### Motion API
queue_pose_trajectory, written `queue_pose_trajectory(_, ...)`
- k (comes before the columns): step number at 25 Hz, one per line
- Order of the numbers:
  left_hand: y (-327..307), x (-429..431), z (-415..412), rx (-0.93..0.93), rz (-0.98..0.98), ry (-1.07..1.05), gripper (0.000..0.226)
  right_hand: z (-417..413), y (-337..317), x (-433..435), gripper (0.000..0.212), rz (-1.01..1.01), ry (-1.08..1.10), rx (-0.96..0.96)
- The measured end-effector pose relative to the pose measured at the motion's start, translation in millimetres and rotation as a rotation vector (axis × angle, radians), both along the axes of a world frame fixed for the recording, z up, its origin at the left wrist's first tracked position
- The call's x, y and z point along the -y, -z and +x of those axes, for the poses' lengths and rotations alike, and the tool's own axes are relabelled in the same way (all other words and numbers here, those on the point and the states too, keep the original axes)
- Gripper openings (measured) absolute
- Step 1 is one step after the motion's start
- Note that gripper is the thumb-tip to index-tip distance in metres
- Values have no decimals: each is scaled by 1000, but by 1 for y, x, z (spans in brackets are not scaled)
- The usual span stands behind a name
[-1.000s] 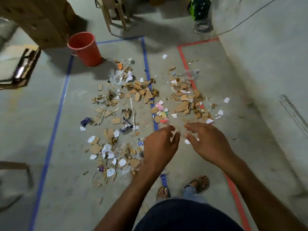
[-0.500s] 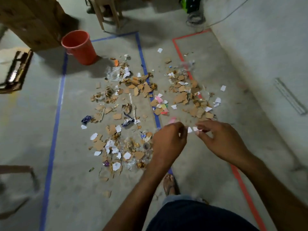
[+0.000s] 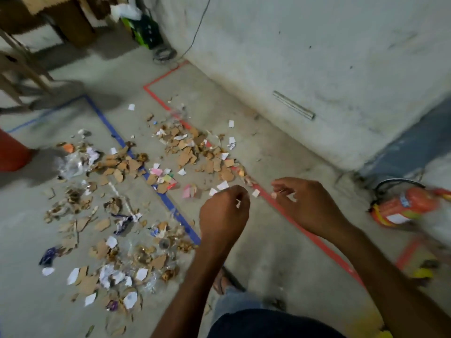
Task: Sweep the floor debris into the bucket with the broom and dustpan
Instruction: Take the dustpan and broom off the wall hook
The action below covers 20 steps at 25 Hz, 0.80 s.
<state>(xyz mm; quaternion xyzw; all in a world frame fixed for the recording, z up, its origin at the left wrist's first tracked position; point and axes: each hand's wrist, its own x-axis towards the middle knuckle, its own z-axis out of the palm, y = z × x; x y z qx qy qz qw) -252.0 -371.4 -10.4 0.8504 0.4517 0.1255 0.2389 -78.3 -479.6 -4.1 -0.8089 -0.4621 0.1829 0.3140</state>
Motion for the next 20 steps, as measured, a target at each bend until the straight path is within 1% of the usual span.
queue_pose_trajectory(4, -8, 67, 60, 30, 68, 229, 24, 36, -5, 85, 25, 24, 178, -9)
queue_pose_trajectory(8, -31, 93, 125, 138, 151, 418, 34, 73, -25, 133, 24, 117, 374, 8)
queue_pose_trajectory(11, -47, 94, 177, 218, 258, 577, 48, 102, -44, 152, 34, 176, 504, 108)
queue_pose_trajectory(14, -60, 100, 226, 252, 409, 741, 64, 123, -65, 172, 42, 205, 657, 235)
queue_pose_trajectory(17, -75, 114, 267, 340, 460, 873, 66, 140, -82, 193, 46, 160, 777, 326)
queue_pose_trajectory(20, -87, 138, 301, 410, 437, 981, 63, 156, -96, 219, 46, 131, 881, 388)
